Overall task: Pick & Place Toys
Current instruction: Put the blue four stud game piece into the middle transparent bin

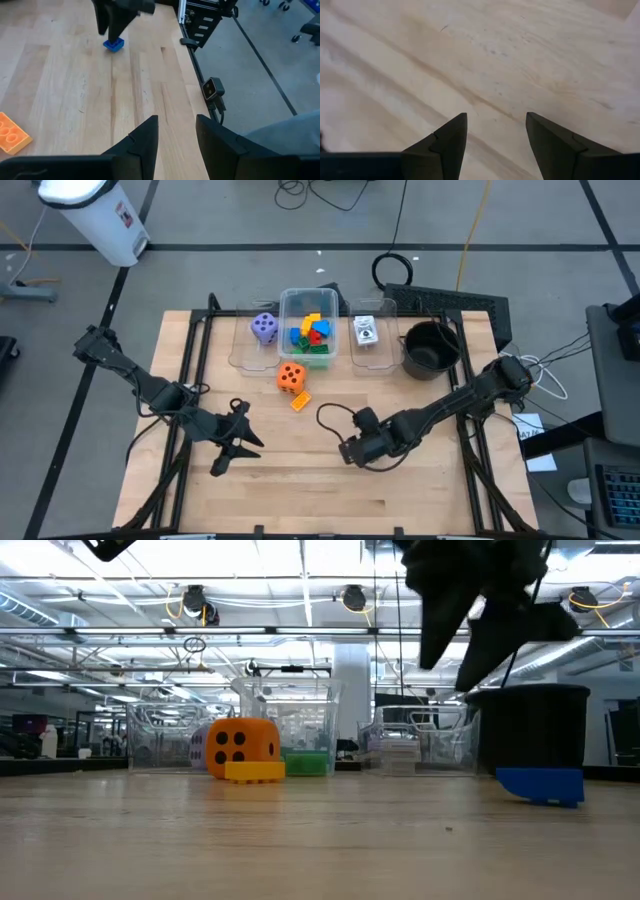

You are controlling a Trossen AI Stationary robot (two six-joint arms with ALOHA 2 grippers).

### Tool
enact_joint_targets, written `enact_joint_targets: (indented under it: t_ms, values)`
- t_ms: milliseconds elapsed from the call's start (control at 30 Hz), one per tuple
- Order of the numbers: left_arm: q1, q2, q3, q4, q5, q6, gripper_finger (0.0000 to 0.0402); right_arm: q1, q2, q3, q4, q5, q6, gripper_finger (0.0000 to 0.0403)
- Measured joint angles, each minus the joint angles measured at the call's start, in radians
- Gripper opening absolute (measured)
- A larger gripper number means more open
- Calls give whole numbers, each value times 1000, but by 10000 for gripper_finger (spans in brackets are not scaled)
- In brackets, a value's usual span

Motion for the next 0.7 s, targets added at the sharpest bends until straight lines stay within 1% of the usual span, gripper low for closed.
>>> enact_joint_targets:
  t_ms: [200, 367, 433, 700]
  values:
    - [0, 0, 0, 1, 0, 11, 136, 2, -39, 0, -59, -56, -169, 199]
    - [0, 0, 0, 1, 0, 10, 136, -8, -42, 0, -48, -166, -294, 199]
    - [0, 0, 0, 1, 0, 10, 136, -8, -41, 0, -49, -184, -312, 199]
    - [0, 0, 0, 1, -1, 12, 136, -8, -42, 0, -44, -184, -309, 199]
